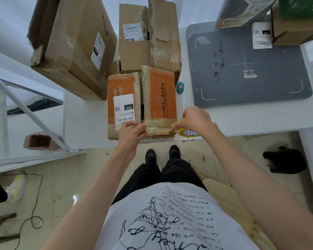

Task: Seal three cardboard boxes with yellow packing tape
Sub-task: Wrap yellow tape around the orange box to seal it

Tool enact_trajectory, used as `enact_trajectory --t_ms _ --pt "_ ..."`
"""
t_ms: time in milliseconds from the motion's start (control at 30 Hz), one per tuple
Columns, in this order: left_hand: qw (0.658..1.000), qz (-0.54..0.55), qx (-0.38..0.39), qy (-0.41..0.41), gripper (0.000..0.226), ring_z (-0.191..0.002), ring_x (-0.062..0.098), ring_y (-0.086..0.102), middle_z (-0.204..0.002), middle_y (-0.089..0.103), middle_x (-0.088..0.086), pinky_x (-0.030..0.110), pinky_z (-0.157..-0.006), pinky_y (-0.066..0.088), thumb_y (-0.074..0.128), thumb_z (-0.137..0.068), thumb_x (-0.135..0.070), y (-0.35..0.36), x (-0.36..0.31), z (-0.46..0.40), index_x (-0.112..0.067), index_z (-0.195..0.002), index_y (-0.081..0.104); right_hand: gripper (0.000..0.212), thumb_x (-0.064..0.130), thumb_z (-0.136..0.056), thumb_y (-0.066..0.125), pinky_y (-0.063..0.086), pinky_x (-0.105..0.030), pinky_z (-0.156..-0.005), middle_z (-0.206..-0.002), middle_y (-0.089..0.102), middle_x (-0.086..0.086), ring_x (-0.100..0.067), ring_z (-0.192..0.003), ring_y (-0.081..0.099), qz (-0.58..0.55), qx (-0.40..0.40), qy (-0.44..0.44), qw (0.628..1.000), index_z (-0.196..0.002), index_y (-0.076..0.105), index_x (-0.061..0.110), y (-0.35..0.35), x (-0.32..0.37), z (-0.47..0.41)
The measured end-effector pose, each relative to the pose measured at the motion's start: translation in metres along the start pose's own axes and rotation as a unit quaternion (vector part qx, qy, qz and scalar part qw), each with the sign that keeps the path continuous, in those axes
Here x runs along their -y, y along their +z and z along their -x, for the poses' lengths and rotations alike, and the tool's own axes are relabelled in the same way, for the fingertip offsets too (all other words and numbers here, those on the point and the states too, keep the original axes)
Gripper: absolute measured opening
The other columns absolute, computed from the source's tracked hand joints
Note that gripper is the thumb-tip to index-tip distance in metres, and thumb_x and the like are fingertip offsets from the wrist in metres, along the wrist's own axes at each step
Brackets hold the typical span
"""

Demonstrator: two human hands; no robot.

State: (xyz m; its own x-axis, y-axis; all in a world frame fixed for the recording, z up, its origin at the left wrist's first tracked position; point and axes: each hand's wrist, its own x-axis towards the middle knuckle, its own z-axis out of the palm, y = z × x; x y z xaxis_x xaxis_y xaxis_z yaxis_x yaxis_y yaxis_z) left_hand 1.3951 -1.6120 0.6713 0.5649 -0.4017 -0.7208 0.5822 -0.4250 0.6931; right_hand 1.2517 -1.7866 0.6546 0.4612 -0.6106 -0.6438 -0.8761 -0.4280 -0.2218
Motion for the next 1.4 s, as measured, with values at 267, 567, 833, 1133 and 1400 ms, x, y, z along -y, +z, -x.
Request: enact_trajectory --t_ms 267,567,833,1133,1400 --pt "0.989 -0.102 0.072 -0.077 0.057 -0.111 0.02 0.067 -0.129 0.059 0.008 0.032 -0.089 0.061 0.084 -0.083 -0.029 0.021 -0.003 -0.003 0.004 -0.12 0.057 0.064 0.069 -0.079 0.072 0.055 -0.033 -0.073 -0.092 0.07 -0.003 -0.02 -0.083 0.065 0.006 -0.014 -0.008 1.0 -0.105 0.071 0.011 0.002 0.001 0.002" --pt "0.988 -0.132 0.034 -0.077 0.05 -0.085 0.023 0.077 -0.103 0.074 0.018 0.028 -0.071 0.063 0.088 -0.077 -0.011 0.029 -0.001 -0.014 0.011 -0.115 0.064 0.054 0.062 -0.083 0.071 0.059 -0.037 -0.077 -0.088 0.072 -0.004 -0.02 -0.081 0.068 -0.087 0.036 -0.026 0.995 -0.098 0.072 0.01 0.003 -0.015 0.0" --pt "0.995 -0.09 0.033 -0.022 0.039 -0.105 0.032 0.071 -0.119 0.068 0.026 0.029 -0.073 0.062 0.078 -0.087 -0.035 0.017 0.006 -0.011 -0.001 -0.105 0.072 0.046 0.06 -0.082 0.073 0.048 -0.028 -0.061 -0.079 0.068 -0.002 -0.018 -0.077 0.064 -0.144 0.041 -0.044 0.988 -0.086 0.072 0.014 0.001 -0.027 0.0" --pt "0.988 0.065 0.133 -0.043 0.03 -0.081 0.019 0.052 -0.086 0.049 0.009 0.026 -0.077 0.06 0.073 -0.085 -0.036 -0.006 0.008 -0.006 -0.008 -0.088 0.064 0.049 0.059 -0.083 0.073 0.057 -0.042 -0.075 -0.085 0.072 -0.011 -0.026 -0.086 0.068 -0.148 0.043 -0.046 0.987 -0.087 0.074 0.01 0.006 -0.026 -0.001" --pt "0.967 0.158 0.153 -0.128 0.048 -0.097 0.017 0.069 -0.115 0.072 0.008 0.028 -0.092 0.055 0.065 -0.089 -0.037 0.007 0.005 0.003 -0.007 -0.126 0.06 0.053 0.069 -0.082 0.068 0.039 -0.028 -0.057 -0.07 0.059 0.002 -0.013 -0.067 0.056 -0.133 0.012 -0.035 0.99 -0.085 0.067 0.016 0.011 -0.022 -0.001"
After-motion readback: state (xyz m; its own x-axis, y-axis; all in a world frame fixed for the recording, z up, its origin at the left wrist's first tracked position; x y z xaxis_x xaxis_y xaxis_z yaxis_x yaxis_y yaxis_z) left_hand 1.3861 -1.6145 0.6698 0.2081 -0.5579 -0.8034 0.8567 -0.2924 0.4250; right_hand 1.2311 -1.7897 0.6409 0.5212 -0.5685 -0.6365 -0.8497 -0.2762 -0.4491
